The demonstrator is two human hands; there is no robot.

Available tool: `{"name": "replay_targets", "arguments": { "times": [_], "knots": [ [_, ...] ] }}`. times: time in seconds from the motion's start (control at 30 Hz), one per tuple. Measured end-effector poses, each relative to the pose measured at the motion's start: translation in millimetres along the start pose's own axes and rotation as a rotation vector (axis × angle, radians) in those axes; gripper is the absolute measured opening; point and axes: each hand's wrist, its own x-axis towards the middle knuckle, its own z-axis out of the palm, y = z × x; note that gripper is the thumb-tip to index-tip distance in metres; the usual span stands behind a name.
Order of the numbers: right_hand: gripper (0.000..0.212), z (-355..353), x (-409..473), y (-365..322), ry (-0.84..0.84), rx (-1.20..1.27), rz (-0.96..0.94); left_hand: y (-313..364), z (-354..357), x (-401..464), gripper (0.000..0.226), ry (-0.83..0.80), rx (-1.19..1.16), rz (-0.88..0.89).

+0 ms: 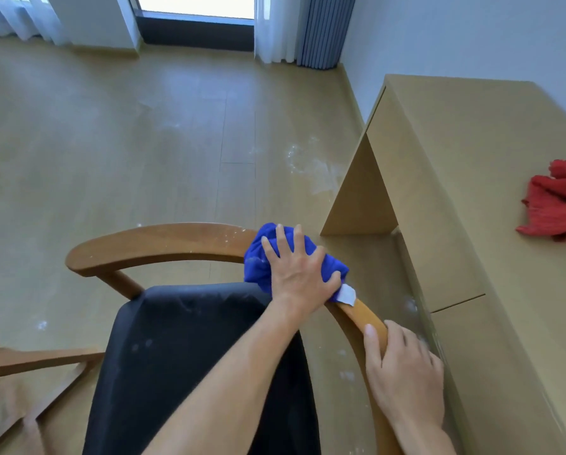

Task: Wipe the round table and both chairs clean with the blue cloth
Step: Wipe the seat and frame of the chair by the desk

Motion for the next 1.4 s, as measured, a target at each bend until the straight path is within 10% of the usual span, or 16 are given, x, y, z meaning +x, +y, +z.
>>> {"name": "replay_targets", "arguments": {
  "times": [0.27, 0.63, 0.93, 1.07, 1.4],
  "knots": [
    [0.055, 10, 45, -33, -0.093, -0.174, -0.158, -104, -3, 30, 0.054, 0.089, 0.088, -0.094],
    [0.073, 52, 89, -100, -0.102, -0.166, -0.393, -302, -48, -11, 0.055, 0.062, 0.155, -0.7],
    [0.062, 57, 90, -94, -0.073, -0.272, -0.384, -76, 2, 28, 0.048, 0.178, 0.12, -0.037],
    [0.056, 57, 92, -96, -0.054, -0.287, -0.389, -86, 4, 28, 0.047, 0.161, 0.141, 0.067],
    [0.064, 54, 84, -115, -0.033, -0.208, -0.416, -320, -40, -30, 0.063, 0.21, 0.106, -0.633]
  ]
}}
